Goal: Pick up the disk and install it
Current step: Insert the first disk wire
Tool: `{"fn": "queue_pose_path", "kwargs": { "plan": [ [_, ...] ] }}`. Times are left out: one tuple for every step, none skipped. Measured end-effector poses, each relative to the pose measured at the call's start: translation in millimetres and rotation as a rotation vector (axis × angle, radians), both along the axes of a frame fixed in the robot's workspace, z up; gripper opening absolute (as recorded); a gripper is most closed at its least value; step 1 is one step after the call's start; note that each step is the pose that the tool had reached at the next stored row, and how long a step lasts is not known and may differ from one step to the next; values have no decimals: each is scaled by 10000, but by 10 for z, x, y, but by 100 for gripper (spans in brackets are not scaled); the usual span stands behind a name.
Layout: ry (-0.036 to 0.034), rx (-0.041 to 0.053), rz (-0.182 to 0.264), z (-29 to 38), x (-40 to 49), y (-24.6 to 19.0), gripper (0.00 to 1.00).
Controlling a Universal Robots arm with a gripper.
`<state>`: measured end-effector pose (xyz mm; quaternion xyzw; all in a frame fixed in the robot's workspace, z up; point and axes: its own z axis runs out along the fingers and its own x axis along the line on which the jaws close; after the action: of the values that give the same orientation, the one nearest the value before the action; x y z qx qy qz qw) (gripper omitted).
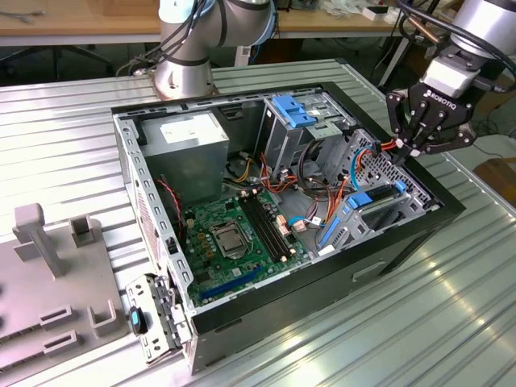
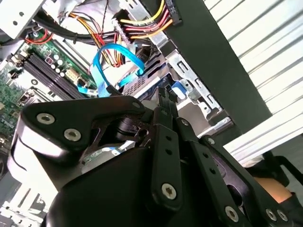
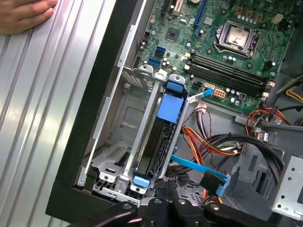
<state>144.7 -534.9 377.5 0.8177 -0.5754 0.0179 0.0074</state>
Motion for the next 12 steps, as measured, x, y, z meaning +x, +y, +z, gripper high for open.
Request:
{"fn": "queue_pose_path", "kwargs": {
  "plan": [
    [-1,-1,44,1,42,20,11],
    [-1,-1,50,0,58,35,11],
    [0,-2,52,-1,74,60,11],
    [-1,-13,52,0,99,116,11],
    [-1,-12,52,0,111,148,11],
    [-1,-13,52,0,121,183,11],
    [-1,-26,53,0,132,237,11],
    [0,-41,53,0,140,296,11],
    [-1,-52,52,0,144,342,11],
    [0,-67,52,0,148,407,11],
    [0,-74,52,0,151,450,11],
    [0,-86,58,0,156,519,11]
  ]
}}
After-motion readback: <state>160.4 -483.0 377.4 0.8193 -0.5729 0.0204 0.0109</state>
